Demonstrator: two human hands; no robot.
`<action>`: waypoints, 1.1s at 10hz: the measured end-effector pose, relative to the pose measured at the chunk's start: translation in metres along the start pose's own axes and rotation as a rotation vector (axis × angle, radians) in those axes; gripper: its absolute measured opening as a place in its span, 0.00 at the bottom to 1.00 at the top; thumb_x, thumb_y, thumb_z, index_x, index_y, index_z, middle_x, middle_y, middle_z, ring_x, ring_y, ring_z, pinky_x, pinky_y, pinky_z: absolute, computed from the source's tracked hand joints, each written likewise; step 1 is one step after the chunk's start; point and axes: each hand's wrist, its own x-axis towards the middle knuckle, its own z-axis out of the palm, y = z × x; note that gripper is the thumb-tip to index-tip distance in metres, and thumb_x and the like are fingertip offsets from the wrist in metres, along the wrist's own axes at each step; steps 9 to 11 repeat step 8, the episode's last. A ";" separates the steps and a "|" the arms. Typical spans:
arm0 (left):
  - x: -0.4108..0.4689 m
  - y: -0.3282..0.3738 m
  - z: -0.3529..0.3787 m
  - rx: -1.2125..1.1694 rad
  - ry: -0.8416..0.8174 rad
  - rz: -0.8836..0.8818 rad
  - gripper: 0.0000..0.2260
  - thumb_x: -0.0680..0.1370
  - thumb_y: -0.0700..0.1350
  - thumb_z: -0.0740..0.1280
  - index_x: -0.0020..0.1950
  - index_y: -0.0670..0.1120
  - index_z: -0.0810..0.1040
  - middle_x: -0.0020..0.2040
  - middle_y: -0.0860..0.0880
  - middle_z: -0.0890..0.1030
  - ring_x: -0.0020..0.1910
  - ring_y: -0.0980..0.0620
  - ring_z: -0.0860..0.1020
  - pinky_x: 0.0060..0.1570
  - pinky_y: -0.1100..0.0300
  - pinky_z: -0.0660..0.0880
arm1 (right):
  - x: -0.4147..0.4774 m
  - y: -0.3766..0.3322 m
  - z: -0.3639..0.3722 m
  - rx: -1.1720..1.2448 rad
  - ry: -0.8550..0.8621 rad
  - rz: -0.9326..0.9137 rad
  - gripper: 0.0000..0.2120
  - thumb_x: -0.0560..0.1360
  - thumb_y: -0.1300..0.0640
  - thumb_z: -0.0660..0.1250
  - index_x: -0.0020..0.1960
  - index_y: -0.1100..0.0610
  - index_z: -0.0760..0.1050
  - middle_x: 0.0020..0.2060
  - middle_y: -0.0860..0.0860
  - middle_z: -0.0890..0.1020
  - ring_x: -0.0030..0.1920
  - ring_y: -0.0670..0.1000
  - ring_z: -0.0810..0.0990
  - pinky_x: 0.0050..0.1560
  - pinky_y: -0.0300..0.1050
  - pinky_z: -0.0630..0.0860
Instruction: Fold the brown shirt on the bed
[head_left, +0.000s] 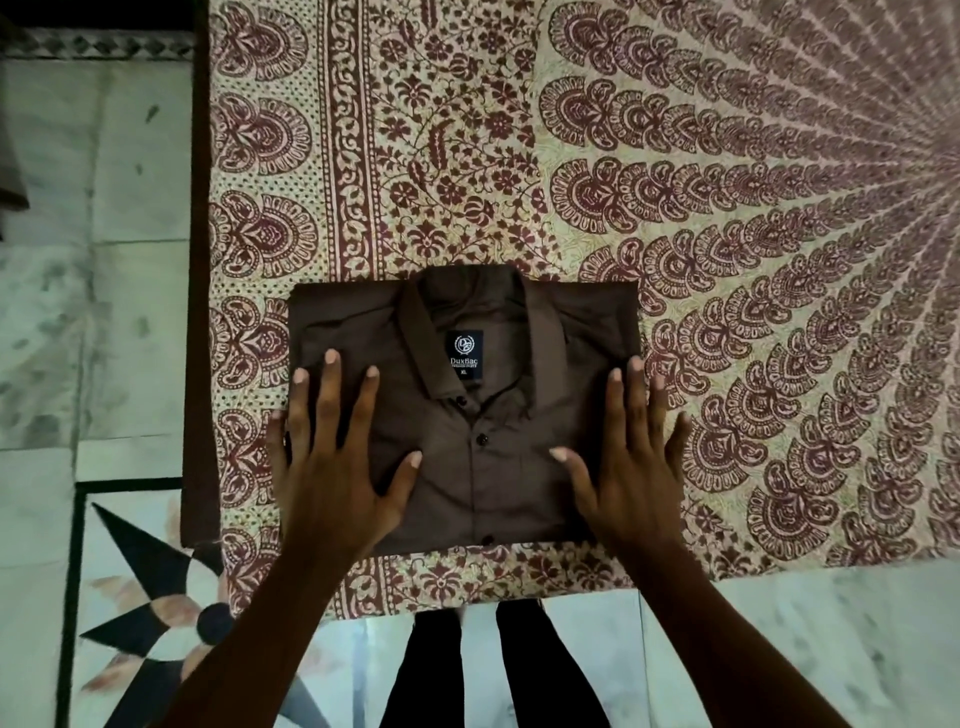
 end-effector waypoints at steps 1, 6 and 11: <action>0.015 -0.003 0.000 0.023 0.016 0.055 0.41 0.77 0.69 0.60 0.86 0.53 0.54 0.87 0.47 0.47 0.85 0.42 0.47 0.78 0.36 0.53 | 0.026 -0.007 -0.002 0.007 -0.014 -0.214 0.43 0.82 0.30 0.51 0.85 0.57 0.50 0.85 0.53 0.50 0.85 0.56 0.46 0.82 0.64 0.49; -0.009 0.001 0.009 0.020 0.015 0.066 0.34 0.82 0.63 0.58 0.84 0.47 0.59 0.86 0.46 0.53 0.85 0.42 0.52 0.79 0.37 0.55 | -0.013 -0.002 0.003 -0.038 -0.118 -0.313 0.46 0.79 0.28 0.56 0.85 0.56 0.50 0.85 0.53 0.49 0.85 0.56 0.47 0.81 0.64 0.56; 0.000 0.019 -0.021 -0.051 0.050 0.057 0.33 0.82 0.62 0.58 0.84 0.47 0.60 0.86 0.46 0.54 0.85 0.43 0.52 0.80 0.39 0.52 | 0.000 0.040 -0.035 0.017 -0.073 -0.122 0.42 0.82 0.31 0.51 0.85 0.58 0.51 0.85 0.54 0.53 0.84 0.57 0.53 0.81 0.61 0.58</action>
